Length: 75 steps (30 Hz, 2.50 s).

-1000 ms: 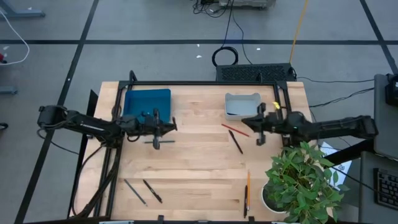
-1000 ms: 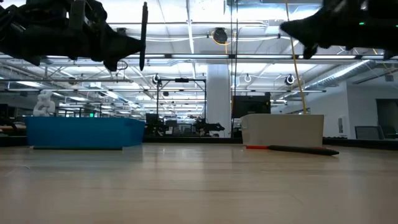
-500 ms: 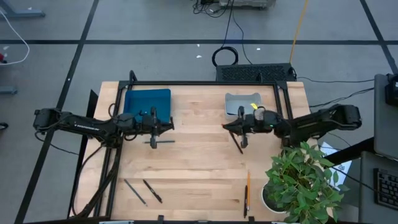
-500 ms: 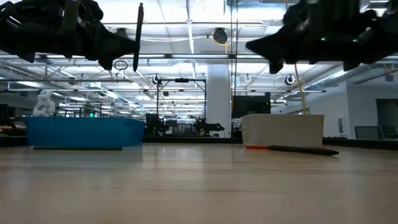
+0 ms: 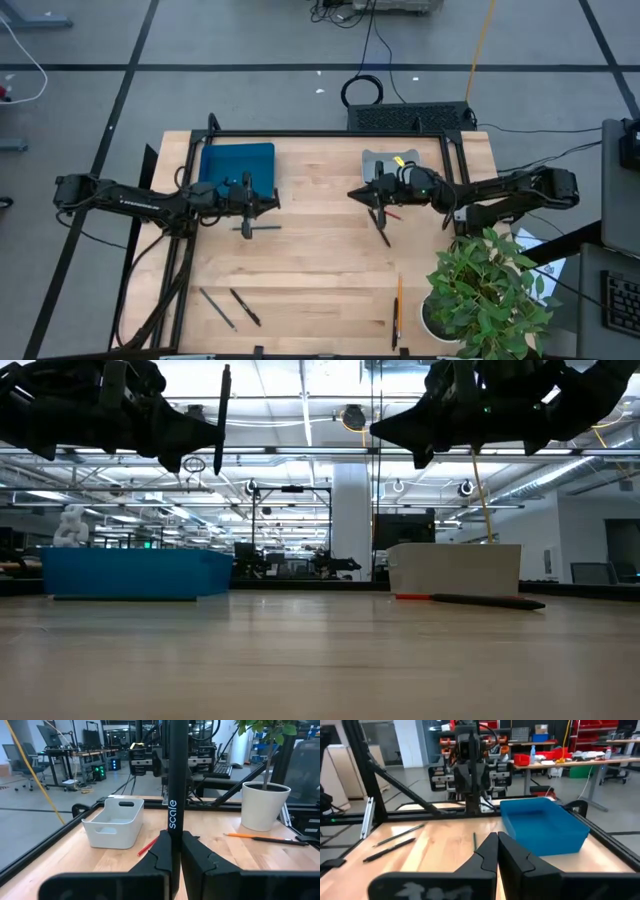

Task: Sort pens & pencils
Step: Put the black pen into the blue bin

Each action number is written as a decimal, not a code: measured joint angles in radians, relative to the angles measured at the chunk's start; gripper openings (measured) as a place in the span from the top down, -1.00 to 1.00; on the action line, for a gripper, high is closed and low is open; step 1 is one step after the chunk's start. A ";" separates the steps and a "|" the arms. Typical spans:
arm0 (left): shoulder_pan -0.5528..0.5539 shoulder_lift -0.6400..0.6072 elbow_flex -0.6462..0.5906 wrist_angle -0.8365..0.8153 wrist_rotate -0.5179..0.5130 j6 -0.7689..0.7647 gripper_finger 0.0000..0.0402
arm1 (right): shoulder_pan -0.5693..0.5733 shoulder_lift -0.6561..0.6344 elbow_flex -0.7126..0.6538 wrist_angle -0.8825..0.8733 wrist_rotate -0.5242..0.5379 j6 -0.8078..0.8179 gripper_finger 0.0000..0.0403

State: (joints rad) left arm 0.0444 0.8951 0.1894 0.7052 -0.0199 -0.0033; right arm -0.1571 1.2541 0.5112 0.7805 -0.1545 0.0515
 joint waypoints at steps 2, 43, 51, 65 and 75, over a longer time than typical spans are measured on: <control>0.000 0.000 0.000 -0.001 -0.026 -0.004 0.92 | 0.000 0.000 0.000 -0.009 -0.002 -0.003 1.00; 0.545 0.401 0.595 -1.461 -0.239 -0.213 0.61 | -0.001 0.000 0.000 -0.030 -0.001 -0.018 1.00; 0.545 0.401 0.595 -1.463 -0.239 -0.213 0.18 | -0.001 0.000 0.000 -0.030 -0.001 -0.012 1.00; 0.482 0.183 0.622 -1.275 -0.127 -0.157 0.30 | 0.000 0.000 0.000 -0.030 -0.001 -0.014 1.00; 0.193 -0.038 0.356 -0.650 -0.100 -0.052 0.95 | 0.000 -0.001 -0.001 -0.029 -0.003 -0.019 1.00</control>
State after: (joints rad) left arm 0.2371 0.8569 0.5455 0.0551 -0.1196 -0.0553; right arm -0.1573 1.2533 0.5106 0.7518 -0.1577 0.0330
